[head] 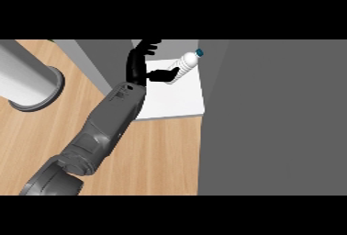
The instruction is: Pick up the bottled water, place it into the cabinet and close the cabinet
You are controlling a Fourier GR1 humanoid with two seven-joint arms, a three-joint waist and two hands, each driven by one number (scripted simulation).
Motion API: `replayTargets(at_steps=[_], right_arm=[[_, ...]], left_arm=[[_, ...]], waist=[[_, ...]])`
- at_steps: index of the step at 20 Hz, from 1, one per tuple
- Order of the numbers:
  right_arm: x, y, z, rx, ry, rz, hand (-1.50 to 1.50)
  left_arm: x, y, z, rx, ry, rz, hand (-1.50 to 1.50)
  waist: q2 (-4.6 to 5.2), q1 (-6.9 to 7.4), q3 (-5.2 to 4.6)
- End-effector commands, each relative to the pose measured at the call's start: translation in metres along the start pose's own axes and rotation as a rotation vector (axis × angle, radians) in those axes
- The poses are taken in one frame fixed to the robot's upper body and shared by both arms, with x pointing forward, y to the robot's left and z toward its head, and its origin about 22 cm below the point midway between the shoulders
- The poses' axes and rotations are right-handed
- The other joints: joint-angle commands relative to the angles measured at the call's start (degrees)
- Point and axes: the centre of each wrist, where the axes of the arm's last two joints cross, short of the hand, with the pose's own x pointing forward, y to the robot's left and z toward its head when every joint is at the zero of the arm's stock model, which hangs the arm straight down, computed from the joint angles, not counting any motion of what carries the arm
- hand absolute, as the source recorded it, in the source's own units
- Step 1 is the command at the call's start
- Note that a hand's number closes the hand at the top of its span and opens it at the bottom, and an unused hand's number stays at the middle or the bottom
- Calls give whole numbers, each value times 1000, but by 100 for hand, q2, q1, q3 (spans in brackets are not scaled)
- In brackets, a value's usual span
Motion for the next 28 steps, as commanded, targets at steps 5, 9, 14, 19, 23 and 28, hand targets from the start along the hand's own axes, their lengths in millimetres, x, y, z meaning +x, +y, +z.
replayTargets(at_steps=[5, 9, 14, 19, 23, 28], right_arm=[[0, -5, 1, 9, -15, 5, -150], [-2, -1, 6, 20, 11, 6, -150], [-3, 14, 6, 11, -17, -13, -150], [4, 0, 8, -8, -3, 3, -150], [9, 9, 10, -34, -8, 24, -150], [23, 2, 8, -47, -12, 37, -150]], left_arm=[[-12, 28, -14, 45, 31, -53, -150], [-18, 17, -2, 39, 54, -41, -150], [-11, 41, -22, 29, -15, 28, -150], [-17, 39, -15, -16, -95, 223, -150], [-23, 21, 2, -96, -119, 356, -150], [-18, 10, 9, -128, -179, 439, -150]], waist=[[45, -45, -12], [16, 13, -13], [26, -6, -18], [-37, 168, -15], [-108, 281, -13], [-144, 379, -10]])
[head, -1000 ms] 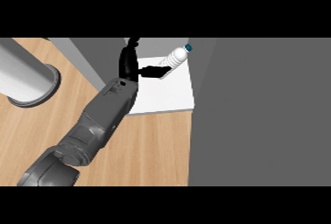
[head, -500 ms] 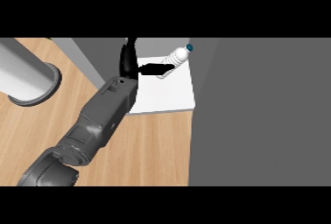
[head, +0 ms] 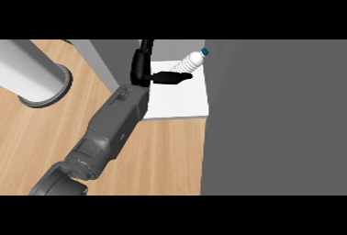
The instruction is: Pick up the bottled water, place it into the cabinet and close the cabinet
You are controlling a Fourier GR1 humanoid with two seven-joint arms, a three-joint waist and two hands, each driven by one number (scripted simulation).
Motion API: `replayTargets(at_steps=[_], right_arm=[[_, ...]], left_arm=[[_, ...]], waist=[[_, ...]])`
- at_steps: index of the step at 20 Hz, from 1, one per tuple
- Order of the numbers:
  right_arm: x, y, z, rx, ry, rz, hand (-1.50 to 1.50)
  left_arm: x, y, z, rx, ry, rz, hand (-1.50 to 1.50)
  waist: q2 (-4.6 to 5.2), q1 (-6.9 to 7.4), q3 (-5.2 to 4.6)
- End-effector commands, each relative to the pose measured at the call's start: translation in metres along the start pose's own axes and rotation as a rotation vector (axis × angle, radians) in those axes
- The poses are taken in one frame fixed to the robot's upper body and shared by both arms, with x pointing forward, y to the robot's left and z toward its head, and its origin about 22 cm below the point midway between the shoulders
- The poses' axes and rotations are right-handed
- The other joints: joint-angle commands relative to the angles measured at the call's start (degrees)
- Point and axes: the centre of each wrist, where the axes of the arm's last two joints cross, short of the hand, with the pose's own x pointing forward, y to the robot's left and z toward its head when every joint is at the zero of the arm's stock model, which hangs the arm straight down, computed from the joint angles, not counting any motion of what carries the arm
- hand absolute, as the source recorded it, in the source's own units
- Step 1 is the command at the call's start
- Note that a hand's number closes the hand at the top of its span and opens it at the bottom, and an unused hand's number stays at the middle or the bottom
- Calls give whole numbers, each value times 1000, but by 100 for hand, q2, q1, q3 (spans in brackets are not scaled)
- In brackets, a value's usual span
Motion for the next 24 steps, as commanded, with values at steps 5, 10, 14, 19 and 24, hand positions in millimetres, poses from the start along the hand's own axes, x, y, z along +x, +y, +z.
replayTargets(at_steps=[5, 10, 14, 19, 24], right_arm=[[11, 8, 2, -20, 10, 7, -150], [-4, 0, -8, -45, 11, 8, -150], [11, 3, 6, -69, 18, 21, -150], [15, 9, 14, -60, 32, 11, -150], [4, 7, 14, -72, 39, 20, -150]], left_arm=[[-31, 28, 31, -10, -21, 105, -150], [-17, 19, 26, -45, -33, 153, -150], [-12, 21, 33, -82, -19, 203, -150], [1, 27, 47, -86, -5, 302, -150], [14, 27, 84, -114, -22, 335, -150]], waist=[[-84, 256, -30], [-128, 438, -25], [-175, 476, -25], [-194, 516, -24], [-206, 605, -19]])
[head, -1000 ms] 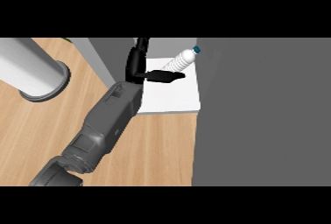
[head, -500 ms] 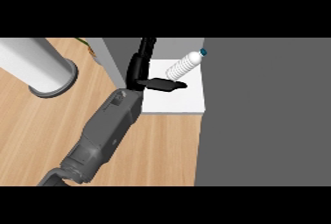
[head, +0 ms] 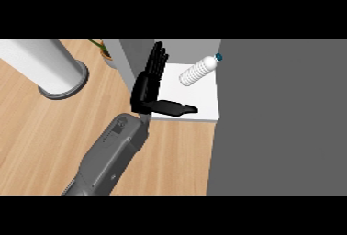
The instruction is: Pick up the bottled water, place it into the cabinet and close the cabinet
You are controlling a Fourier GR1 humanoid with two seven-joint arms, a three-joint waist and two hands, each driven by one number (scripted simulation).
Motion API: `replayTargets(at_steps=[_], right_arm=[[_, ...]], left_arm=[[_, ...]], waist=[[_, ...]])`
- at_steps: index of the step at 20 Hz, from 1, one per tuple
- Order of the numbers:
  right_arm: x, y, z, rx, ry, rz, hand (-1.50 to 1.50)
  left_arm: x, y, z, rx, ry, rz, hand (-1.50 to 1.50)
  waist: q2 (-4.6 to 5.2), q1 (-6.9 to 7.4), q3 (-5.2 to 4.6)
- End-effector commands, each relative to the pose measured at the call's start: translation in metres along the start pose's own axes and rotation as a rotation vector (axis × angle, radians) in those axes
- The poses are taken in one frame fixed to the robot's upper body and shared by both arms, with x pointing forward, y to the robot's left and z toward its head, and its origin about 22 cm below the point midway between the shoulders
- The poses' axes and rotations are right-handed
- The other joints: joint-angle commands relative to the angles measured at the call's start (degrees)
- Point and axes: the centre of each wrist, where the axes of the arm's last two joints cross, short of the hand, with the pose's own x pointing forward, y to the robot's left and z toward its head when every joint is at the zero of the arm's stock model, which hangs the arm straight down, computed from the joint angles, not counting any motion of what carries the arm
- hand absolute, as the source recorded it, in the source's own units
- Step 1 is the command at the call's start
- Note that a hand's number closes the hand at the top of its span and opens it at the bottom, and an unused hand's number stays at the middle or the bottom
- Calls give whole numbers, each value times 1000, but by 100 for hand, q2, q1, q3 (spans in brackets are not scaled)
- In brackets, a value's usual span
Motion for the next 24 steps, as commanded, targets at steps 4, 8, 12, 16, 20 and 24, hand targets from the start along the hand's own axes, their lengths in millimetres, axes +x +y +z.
replayTargets(at_steps=[4, 8, 12, 16, 20, 24], right_arm=[[3, 3, 3, 13, 7, 16, -150], [2, 3, -2, 70, -13, 49, -150], [5, 5, 6, 218, 74, 115, 150], [6, 4, 5, 340, 140, 138, 150], [16, 20, 1, 476, 112, 157, 150], [30, 39, -8, 551, 111, 165, 150]], left_arm=[[39, 14, 60, 68, -21, 66, -150], [58, -9, 116, 28, 12, 131, -150], [95, 5, 135, 32, -30, 113, -150], [124, 23, 176, 51, -43, 123, -150], [146, 37, 201, 90, -70, 76, -150], [162, 55, 222, 132, -122, 41, -150]], waist=[[2, 31, -13], [12, 22, -11], [51, -106, -14], [59, -26, -16], [67, -83, -17], [78, -31, -26]])
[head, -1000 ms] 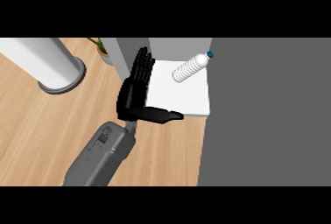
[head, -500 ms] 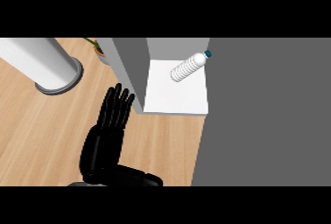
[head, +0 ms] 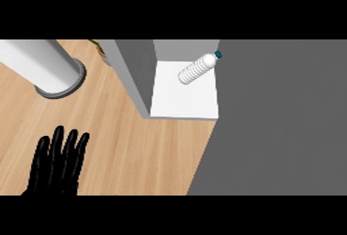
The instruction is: Pick up the bottled water, place it into the cabinet and close the cabinet
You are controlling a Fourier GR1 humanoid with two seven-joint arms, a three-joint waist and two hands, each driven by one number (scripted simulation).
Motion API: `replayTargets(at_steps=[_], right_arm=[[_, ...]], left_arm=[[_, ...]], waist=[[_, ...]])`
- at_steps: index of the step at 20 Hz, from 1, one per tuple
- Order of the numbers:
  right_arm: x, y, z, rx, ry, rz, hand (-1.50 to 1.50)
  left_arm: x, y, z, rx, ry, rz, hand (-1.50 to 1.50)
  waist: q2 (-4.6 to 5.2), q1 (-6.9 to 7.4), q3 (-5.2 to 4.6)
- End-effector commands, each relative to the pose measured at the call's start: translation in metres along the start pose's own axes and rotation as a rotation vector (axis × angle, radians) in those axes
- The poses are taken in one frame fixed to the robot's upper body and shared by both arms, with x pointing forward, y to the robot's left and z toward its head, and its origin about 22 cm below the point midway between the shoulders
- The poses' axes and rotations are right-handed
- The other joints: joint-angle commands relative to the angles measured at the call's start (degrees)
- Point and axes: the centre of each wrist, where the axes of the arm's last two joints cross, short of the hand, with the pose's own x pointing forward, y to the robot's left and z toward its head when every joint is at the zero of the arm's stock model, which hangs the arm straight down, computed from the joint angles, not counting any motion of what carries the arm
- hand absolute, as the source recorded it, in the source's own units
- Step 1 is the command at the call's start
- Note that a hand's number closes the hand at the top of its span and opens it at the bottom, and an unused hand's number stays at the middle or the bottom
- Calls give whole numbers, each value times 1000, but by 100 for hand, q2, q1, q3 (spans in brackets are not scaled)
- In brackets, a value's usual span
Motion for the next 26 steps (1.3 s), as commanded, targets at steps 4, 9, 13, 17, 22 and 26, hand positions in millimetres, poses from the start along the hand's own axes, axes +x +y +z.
replayTargets(at_steps=[4, 9, 13, 17, 22, 26], right_arm=[[29, 36, -16, 173, -69, 16, 150], [36, 56, -32, 201, -69, 31, 150], [38, 66, -52, 199, -71, 18, 150], [37, 70, -74, 198, -61, -55, 150], [43, 56, -98, 175, -36, -82, 150], [45, 64, -124, 148, -15, -63, 150]], left_arm=[[41, 24, 34, 36, -8, -2, -150], [56, 41, 44, 59, -3, 24, -150], [64, 60, 49, 36, -11, 13, -150], [75, 67, 56, 37, -5, 22, -150], [87, 89, 65, 35, -6, 8, -150], [97, 100, 79, 45, -9, 33, -150]], waist=[[-69, 9, -34], [-69, 81, -40], [-55, 128, -44], [-34, 135, -36], [-17, 98, -28], [-25, 64, -27]])
